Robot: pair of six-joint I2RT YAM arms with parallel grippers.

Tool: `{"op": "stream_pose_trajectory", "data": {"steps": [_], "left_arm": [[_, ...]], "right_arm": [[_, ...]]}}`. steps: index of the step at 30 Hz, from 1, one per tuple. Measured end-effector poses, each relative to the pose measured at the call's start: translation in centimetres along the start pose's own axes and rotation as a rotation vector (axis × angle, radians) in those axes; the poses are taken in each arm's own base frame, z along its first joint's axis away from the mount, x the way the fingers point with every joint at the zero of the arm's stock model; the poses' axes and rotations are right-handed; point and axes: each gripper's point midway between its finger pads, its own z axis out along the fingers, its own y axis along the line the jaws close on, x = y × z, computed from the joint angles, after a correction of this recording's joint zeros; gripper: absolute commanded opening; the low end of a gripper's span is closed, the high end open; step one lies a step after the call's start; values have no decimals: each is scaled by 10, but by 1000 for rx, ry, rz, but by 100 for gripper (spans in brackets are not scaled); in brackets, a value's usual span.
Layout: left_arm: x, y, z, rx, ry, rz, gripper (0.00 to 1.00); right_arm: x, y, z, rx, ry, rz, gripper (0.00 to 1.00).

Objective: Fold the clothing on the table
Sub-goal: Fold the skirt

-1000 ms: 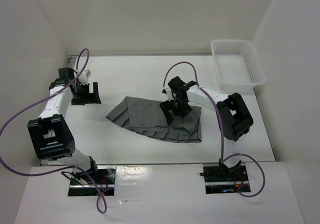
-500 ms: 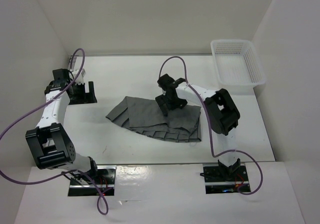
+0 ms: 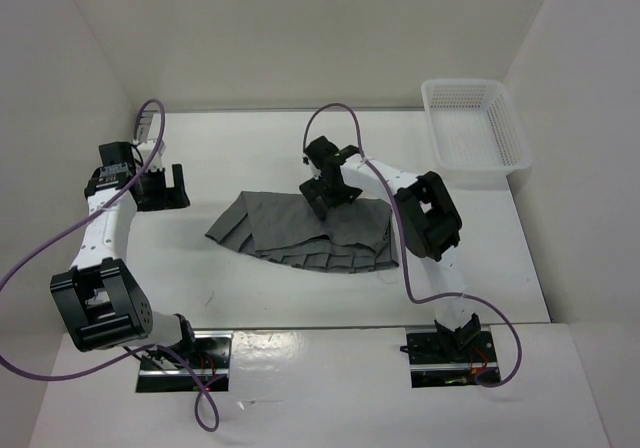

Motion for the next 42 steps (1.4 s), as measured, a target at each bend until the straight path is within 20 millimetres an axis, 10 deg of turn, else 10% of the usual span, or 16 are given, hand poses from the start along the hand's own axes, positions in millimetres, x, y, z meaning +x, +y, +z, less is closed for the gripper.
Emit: {"op": "stream_pose_trajectory", "data": {"steps": [13, 26, 37, 42], "left_arm": [[-1, 0, 0, 12, -6, -5, 100], [0, -7, 2, 56, -3, -6, 100], [-2, -32, 28, 240, 47, 38, 100], [-30, -55, 60, 329, 46, 116, 99]], "right_arm": [[-37, -10, 16, -133, 3, -387, 99], [-131, -53, 25, -98, -190, -528, 99], [-112, 42, -43, -434, -230, -614, 99], [-94, 28, -112, -507, -285, -534, 99]]}}
